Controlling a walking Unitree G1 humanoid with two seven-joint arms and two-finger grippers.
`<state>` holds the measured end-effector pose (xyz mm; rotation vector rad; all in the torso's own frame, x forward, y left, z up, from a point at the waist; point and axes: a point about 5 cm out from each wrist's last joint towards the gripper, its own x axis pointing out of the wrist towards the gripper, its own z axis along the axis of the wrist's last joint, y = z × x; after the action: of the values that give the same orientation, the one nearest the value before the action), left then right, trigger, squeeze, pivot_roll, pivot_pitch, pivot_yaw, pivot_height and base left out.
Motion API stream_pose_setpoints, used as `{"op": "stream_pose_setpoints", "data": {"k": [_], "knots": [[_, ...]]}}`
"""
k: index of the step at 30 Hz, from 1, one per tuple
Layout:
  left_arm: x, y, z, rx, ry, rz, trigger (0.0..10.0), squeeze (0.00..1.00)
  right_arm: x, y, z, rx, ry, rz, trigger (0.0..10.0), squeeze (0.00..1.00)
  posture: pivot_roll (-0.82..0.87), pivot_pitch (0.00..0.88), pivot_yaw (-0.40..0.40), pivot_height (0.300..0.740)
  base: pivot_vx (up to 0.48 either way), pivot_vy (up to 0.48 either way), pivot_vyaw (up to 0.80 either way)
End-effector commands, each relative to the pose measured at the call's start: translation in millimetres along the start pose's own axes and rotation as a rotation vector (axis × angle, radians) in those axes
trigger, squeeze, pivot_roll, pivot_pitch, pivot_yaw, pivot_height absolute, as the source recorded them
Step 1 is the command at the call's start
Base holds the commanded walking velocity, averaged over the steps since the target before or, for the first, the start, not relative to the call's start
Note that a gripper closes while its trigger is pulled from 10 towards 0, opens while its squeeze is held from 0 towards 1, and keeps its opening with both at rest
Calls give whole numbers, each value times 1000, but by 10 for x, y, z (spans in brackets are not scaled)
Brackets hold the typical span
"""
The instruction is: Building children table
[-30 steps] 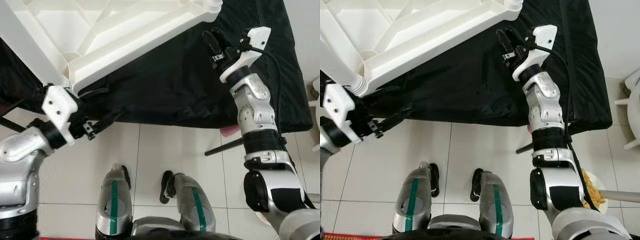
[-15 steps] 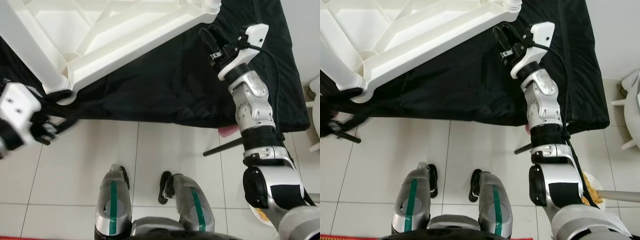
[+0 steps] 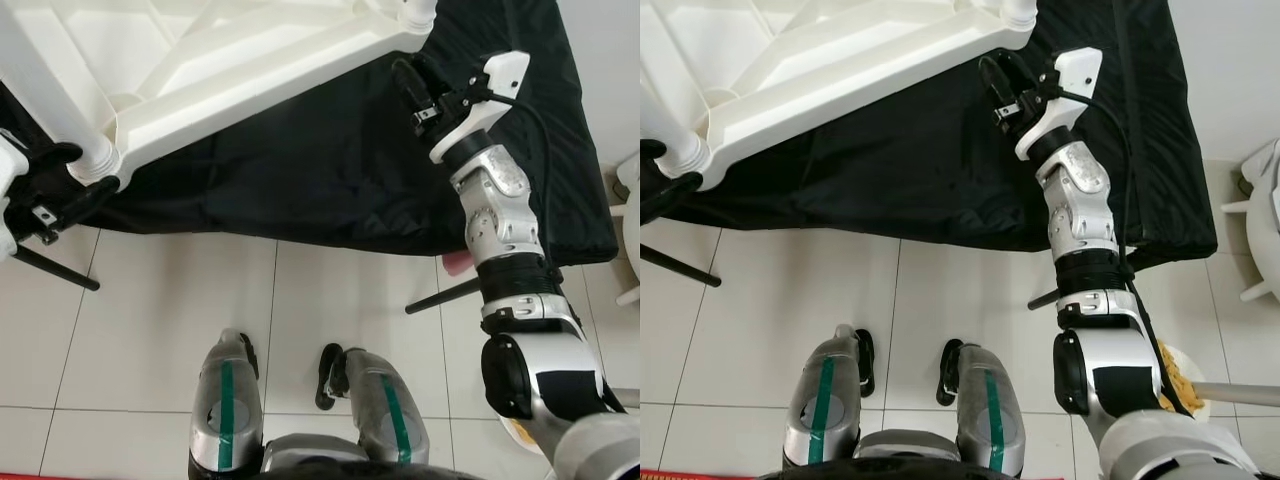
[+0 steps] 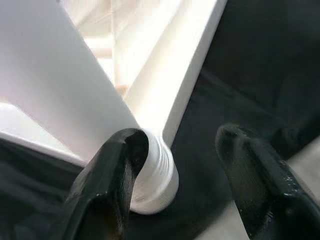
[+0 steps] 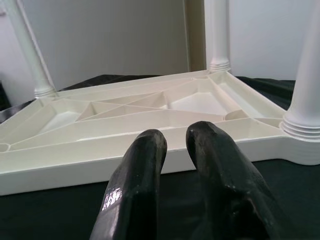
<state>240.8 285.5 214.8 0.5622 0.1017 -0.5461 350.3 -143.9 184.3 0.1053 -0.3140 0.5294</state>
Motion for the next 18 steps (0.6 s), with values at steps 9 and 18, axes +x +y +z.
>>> {"op": "stream_pose_setpoints", "data": {"k": [9, 18], "knots": [[-139, 140, -104, 25, 107, 117, 10000, 0, -74, -67, -5, -19, 6, -18, 10000, 0, 189, 111, -71, 740, 0, 0, 0], [-270, 546, -72, 217, 222, 257, 10000, 0, -78, -65, -8, -16, 5, -23, 10000, 0, 192, 115, -67, 740, 0, 0, 0]]}}
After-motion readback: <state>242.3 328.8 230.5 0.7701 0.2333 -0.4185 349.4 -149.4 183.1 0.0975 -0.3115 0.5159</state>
